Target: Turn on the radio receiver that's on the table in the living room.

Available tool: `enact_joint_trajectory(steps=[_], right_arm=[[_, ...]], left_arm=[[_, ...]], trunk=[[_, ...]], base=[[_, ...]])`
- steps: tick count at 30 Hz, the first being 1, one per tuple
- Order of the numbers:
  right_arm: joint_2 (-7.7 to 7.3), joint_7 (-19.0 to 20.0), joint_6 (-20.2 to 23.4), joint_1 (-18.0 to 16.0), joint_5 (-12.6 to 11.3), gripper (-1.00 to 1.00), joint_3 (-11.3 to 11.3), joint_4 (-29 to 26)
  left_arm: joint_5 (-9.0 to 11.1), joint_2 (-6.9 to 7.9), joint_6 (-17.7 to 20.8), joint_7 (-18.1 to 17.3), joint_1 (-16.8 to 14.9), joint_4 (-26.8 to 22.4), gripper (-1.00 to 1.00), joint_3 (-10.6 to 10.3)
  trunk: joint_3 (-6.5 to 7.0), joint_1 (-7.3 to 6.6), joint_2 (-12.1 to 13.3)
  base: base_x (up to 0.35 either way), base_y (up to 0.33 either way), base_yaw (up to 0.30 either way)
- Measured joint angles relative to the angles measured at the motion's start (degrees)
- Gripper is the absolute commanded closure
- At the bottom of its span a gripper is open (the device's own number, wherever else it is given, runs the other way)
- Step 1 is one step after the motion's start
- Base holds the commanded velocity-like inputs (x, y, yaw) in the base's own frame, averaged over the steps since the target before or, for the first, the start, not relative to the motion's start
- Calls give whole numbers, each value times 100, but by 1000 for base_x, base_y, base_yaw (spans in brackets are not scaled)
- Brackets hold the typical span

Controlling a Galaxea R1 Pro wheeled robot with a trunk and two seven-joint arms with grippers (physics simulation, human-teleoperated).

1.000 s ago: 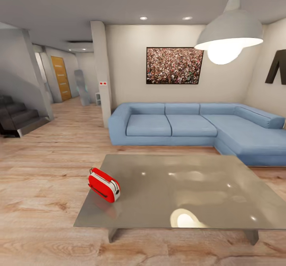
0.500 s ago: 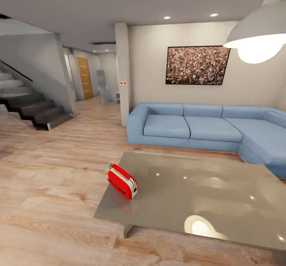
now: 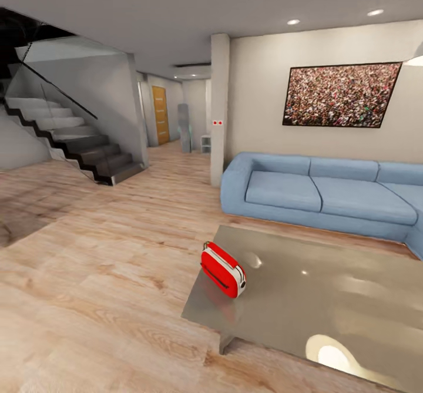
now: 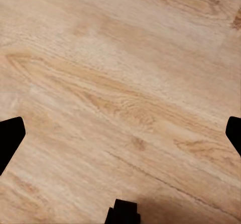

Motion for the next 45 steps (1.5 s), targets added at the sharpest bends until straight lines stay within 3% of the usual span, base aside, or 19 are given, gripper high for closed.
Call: enact_joint_trajectory(steps=[37, 45], right_arm=[[0, 0, 0, 0, -1, -100, 0, 0], [0, 0, 0, 0, 7, -100, 8, 0]], left_arm=[[4, 40, 0, -2, 0, 0, -100, 1], [0, 40, 0, -3, 0, 0, -100, 1]], trunk=[[0, 0, 0], [0, 0, 0]], base=[[271, 211, 280], [272, 225, 84]])
